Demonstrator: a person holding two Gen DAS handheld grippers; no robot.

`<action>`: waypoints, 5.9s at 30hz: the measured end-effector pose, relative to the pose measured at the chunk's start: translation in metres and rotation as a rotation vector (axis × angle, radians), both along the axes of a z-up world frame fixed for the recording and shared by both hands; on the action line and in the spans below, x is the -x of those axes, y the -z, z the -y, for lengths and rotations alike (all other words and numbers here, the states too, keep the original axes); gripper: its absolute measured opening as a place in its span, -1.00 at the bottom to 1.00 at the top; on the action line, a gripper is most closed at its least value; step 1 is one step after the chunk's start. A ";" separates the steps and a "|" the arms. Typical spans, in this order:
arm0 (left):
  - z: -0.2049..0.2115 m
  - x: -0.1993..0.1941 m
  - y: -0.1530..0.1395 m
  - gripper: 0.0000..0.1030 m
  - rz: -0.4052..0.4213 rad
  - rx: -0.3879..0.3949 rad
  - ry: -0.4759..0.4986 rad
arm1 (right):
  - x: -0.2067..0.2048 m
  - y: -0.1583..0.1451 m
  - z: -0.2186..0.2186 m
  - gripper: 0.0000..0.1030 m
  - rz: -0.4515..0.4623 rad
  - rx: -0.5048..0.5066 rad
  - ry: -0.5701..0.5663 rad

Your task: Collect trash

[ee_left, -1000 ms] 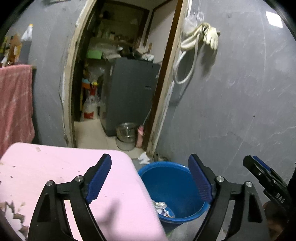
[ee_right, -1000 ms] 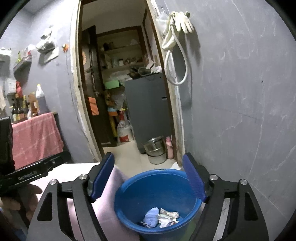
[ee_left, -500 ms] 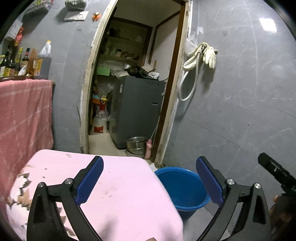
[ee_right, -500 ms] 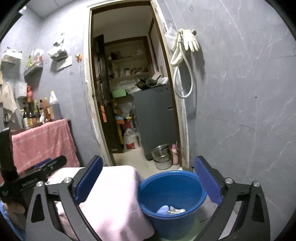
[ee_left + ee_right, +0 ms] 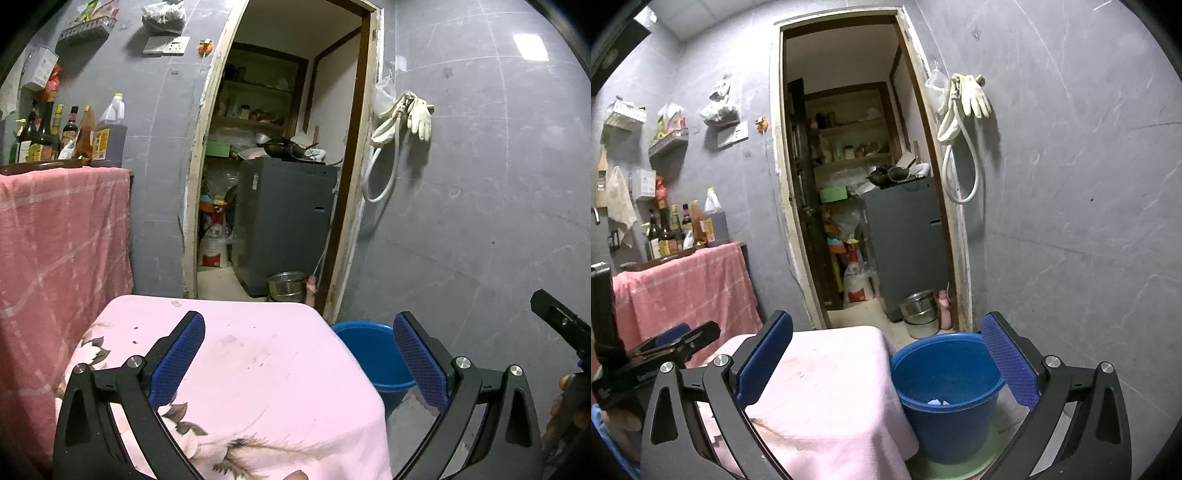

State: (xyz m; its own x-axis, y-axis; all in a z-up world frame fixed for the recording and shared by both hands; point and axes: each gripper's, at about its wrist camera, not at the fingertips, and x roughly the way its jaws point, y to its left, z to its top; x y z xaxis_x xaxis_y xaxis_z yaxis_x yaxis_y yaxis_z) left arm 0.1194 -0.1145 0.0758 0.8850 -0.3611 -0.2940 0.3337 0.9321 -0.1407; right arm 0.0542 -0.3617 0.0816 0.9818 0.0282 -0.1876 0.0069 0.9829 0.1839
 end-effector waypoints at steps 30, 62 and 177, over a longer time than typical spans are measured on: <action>-0.041 0.090 0.061 0.94 0.038 -0.089 -0.056 | 0.072 0.045 -0.057 1.00 -0.093 0.117 0.050; -0.056 0.086 0.082 0.94 -0.011 -0.101 -0.079 | 0.066 0.079 -0.050 1.00 -0.147 0.135 0.071; -0.061 0.085 0.085 0.94 -0.020 -0.097 -0.081 | 0.066 0.079 -0.049 1.00 -0.146 0.136 0.070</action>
